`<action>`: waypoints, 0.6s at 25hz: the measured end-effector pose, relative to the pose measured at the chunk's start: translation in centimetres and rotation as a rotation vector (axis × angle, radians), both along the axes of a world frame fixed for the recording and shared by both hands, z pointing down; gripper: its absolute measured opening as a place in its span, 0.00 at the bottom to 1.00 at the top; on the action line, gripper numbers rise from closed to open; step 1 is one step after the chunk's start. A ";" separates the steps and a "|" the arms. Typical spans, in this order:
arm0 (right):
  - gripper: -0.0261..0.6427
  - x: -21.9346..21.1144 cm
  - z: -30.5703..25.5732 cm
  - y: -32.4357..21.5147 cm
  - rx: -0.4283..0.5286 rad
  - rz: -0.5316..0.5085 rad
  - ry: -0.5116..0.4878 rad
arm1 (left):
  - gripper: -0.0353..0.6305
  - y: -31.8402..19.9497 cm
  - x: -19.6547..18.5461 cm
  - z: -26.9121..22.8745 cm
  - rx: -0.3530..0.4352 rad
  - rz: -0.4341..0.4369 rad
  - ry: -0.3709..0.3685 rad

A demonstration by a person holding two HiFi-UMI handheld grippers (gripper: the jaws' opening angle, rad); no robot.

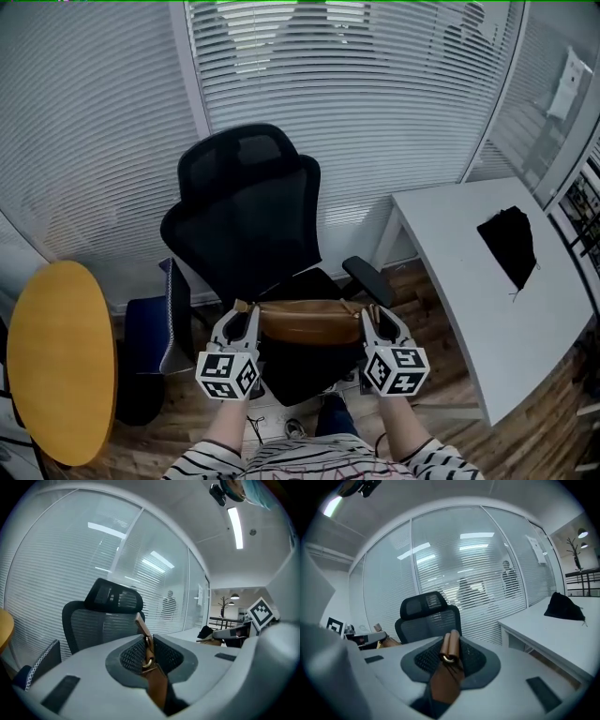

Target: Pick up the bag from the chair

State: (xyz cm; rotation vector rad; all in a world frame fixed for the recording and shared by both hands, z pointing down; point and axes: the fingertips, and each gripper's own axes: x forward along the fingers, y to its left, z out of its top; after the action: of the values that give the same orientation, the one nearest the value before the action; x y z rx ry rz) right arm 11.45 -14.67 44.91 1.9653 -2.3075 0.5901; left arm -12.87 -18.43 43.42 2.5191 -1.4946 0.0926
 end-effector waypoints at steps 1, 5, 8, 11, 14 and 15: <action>0.21 0.0 -0.4 0.6 0.008 0.006 -0.001 | 0.15 0.6 0.0 -0.4 0.008 0.005 0.004; 0.21 -0.5 -1.6 3.2 0.033 0.018 0.000 | 0.15 2.8 -0.4 -1.6 0.036 0.018 0.009; 0.21 -0.8 -2.0 4.9 0.043 0.029 0.002 | 0.15 4.3 -0.7 -2.2 0.048 0.032 0.005; 0.21 -1.1 -2.3 6.7 0.048 0.038 0.009 | 0.15 5.8 -0.9 -2.6 0.054 0.048 -0.002; 0.21 -1.4 -2.3 8.0 0.048 0.046 0.013 | 0.15 6.9 -1.1 -2.8 0.060 0.060 -0.006; 0.21 -1.5 -2.3 8.4 0.047 0.048 0.014 | 0.15 7.2 -1.1 -2.9 0.062 0.063 -0.006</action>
State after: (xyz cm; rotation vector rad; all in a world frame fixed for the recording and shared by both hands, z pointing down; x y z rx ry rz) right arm 9.97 -6.30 42.59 2.0434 -2.2934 0.5280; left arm -14.00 -11.22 40.51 2.6168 -1.4423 0.0648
